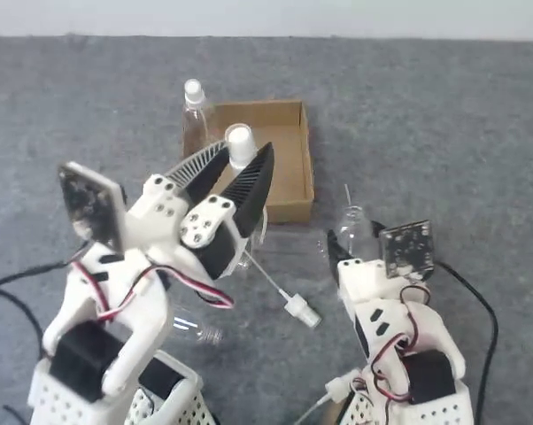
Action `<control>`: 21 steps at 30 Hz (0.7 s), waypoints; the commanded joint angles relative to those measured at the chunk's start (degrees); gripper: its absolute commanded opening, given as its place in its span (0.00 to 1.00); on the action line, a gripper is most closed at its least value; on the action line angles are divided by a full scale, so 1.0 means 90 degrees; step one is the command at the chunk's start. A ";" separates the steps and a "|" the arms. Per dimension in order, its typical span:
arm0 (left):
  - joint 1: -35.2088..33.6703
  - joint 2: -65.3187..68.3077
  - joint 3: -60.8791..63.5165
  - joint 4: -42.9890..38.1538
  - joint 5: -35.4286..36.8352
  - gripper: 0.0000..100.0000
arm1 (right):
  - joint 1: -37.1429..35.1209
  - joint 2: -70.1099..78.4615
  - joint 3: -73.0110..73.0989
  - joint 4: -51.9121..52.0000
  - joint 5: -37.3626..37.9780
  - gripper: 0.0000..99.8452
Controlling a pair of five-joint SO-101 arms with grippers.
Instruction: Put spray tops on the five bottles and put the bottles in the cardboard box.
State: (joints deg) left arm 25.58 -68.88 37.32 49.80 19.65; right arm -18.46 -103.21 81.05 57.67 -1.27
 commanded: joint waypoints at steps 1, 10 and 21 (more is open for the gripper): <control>-0.0020 -0.0469 0.0464 -0.0801 0.0088 0.03 | -0.0464 -0.0093 0.0020 -0.0122 0.0361 0.01; -0.0020 -0.0625 0.0835 -0.1182 0.0098 0.03 | -0.1040 -0.0093 0.0567 -0.1011 0.0430 0.01; -0.0020 -0.0664 0.0864 -0.1455 0.0107 0.03 | -0.1753 -0.0093 0.1250 -0.2066 0.1182 0.01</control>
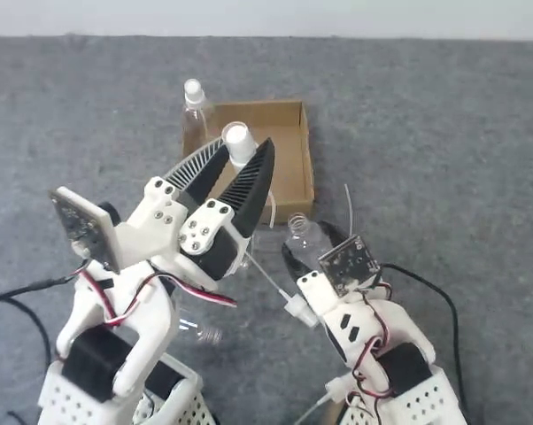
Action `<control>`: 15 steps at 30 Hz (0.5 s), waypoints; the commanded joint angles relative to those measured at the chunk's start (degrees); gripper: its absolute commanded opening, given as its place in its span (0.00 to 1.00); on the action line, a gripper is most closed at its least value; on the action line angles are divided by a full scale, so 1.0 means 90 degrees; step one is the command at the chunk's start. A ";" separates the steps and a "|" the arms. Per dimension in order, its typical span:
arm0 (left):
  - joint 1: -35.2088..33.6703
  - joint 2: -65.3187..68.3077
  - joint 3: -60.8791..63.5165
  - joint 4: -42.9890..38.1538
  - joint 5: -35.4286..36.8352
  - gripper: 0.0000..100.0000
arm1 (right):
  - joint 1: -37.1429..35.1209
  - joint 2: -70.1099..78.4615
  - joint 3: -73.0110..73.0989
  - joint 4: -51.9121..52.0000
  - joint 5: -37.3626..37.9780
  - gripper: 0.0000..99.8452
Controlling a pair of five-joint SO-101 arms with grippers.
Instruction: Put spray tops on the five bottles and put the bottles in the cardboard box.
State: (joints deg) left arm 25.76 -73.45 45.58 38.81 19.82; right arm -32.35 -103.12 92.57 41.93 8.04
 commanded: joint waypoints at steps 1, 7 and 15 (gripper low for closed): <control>-0.0039 -0.0156 -0.0054 -0.0234 0.0088 0.03 | -0.0249 -0.0103 -0.0020 -0.0317 0.0147 0.01; -0.0039 -0.0156 0.0054 -0.0440 0.0088 0.03 | -0.0503 -0.0103 0.0010 -0.0435 0.0147 0.01; -0.0010 -0.0156 0.0816 -0.1348 0.0088 0.02 | -0.0464 -0.0103 0.0088 -0.0767 0.0147 0.01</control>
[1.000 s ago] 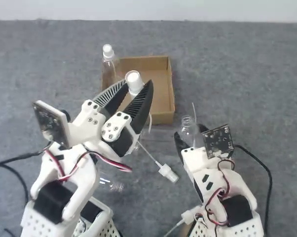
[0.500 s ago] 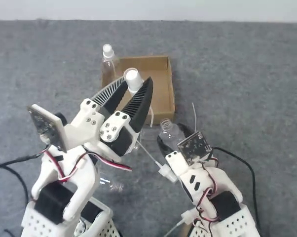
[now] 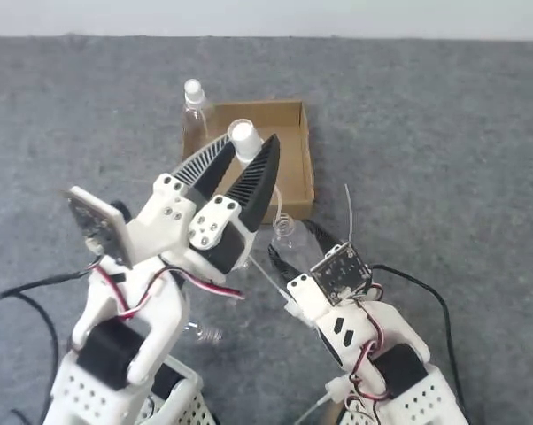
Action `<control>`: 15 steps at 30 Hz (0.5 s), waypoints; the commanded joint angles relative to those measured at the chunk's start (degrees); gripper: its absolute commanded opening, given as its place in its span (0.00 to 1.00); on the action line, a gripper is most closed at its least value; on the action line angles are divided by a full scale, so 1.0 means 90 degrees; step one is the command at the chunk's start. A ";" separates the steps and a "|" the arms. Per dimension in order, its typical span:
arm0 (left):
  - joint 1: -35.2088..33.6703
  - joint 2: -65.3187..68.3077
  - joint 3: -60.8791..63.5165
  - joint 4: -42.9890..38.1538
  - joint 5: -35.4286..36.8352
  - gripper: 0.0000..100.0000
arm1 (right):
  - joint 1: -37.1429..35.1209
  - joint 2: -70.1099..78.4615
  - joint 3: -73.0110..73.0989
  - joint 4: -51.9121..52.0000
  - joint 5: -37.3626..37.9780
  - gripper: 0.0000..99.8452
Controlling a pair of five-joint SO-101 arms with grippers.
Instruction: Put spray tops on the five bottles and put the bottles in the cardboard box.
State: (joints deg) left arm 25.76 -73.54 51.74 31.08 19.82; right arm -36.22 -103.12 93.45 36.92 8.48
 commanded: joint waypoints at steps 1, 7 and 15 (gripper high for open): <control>-0.0010 -0.0147 0.0171 -0.0537 0.0088 0.02 | -0.0034 -0.0103 -0.0010 -0.0210 0.0098 0.01; -0.0029 -0.0147 0.0327 -0.0547 0.0088 0.01 | -0.0034 -0.0103 -0.0029 -0.0210 0.0068 0.01; 0.0010 -0.0147 0.0591 -0.0547 0.0088 0.01 | -0.0034 -0.0103 -0.0059 -0.0190 0.0068 0.01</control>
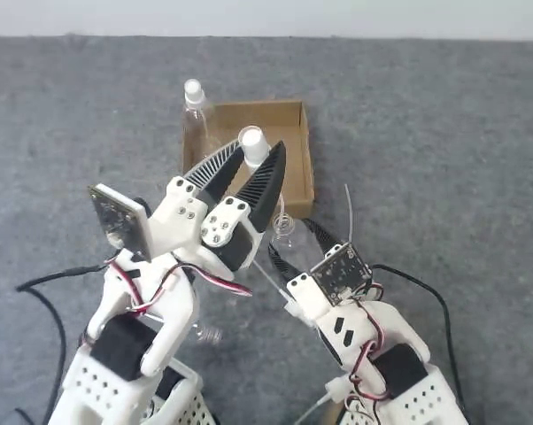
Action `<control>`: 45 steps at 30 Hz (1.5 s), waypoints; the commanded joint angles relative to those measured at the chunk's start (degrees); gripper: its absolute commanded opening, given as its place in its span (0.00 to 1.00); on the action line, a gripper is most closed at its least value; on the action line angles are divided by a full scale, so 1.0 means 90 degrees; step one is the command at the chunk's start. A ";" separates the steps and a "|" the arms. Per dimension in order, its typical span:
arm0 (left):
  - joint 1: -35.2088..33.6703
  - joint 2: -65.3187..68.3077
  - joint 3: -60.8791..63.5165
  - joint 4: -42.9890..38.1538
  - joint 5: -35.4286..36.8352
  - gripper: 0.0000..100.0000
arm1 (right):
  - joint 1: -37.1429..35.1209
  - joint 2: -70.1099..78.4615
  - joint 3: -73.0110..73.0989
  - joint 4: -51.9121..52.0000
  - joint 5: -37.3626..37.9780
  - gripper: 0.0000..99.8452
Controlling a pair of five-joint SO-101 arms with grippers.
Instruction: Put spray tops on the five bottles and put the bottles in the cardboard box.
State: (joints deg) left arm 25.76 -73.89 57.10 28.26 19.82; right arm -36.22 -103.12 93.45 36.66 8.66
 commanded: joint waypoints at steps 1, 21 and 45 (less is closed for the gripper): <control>0.0010 -0.0107 -0.0005 -0.0225 0.0088 0.01 | -0.0034 -0.0103 -0.0059 -0.0161 0.0049 0.01; 0.0020 -0.0098 0.0435 -0.0215 0.0088 0.01 | 0.0503 -0.0103 -0.0068 -0.0230 -0.0205 0.01; 0.0010 -0.0107 0.0552 -0.0205 0.0068 0.01 | 0.0034 -0.0093 0.0332 -0.2252 0.0117 0.01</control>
State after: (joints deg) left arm 25.85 -73.89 62.81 28.18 20.26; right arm -35.52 -103.03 95.21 18.20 8.31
